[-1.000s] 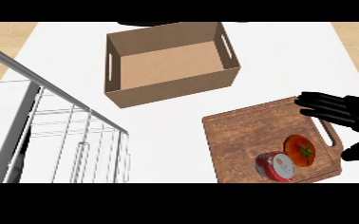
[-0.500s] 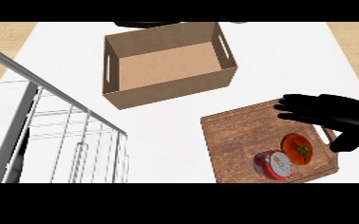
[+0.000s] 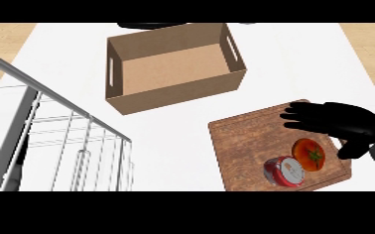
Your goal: Pick the tomato from the cutting board and place it in the cardboard box
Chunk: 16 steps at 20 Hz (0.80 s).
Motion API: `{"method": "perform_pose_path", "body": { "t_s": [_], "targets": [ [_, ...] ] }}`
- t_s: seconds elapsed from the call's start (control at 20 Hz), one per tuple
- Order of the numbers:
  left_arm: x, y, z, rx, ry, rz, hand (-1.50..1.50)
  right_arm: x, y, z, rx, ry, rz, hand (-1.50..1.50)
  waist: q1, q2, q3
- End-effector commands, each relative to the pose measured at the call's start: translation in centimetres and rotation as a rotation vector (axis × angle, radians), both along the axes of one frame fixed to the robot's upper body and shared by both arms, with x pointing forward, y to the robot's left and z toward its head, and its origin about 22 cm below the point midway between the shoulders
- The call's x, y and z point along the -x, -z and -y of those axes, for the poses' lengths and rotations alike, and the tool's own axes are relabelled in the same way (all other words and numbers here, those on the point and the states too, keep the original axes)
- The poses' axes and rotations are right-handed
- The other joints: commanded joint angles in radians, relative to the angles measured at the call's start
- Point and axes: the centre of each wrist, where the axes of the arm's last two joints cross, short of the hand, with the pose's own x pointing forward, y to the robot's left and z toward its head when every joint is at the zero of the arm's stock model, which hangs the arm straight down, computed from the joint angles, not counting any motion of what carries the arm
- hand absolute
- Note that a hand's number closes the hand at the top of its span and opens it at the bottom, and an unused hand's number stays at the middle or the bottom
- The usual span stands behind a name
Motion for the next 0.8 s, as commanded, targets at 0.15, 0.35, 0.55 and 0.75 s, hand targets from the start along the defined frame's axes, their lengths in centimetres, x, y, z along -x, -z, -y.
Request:
{"method": "perform_pose_path", "body": {
  "t_s": [0.15, 0.35, 0.55, 0.75],
  "targets": [
    [-2.1, -1.4, -0.1, 0.015, 0.006, 0.028, 0.0, 0.4, -1.3, 0.4, -0.055, -0.107, -0.048, -1.5, -0.013, -0.002, 0.004],
    [-0.8, -2.1, 0.5, -0.009, 0.014, 0.055, 0.0, 1.2, 0.4, -0.9, -0.04, -0.151, -0.091, -1.5, -0.003, -0.002, 0.005],
    [-1.1, -1.5, 0.0, -0.003, 0.013, 0.03, 0.0, 2.2, 0.4, -0.8, -0.068, -0.183, -0.075, -1.5, -0.009, -0.002, 0.005],
    [-2.1, -0.2, 0.9, 0.017, -0.009, 0.032, 0.0, 3.6, -1.5, -0.2, -0.025, -0.186, -0.059, -1.5, -0.018, -0.002, 0.004]
  ]
}}
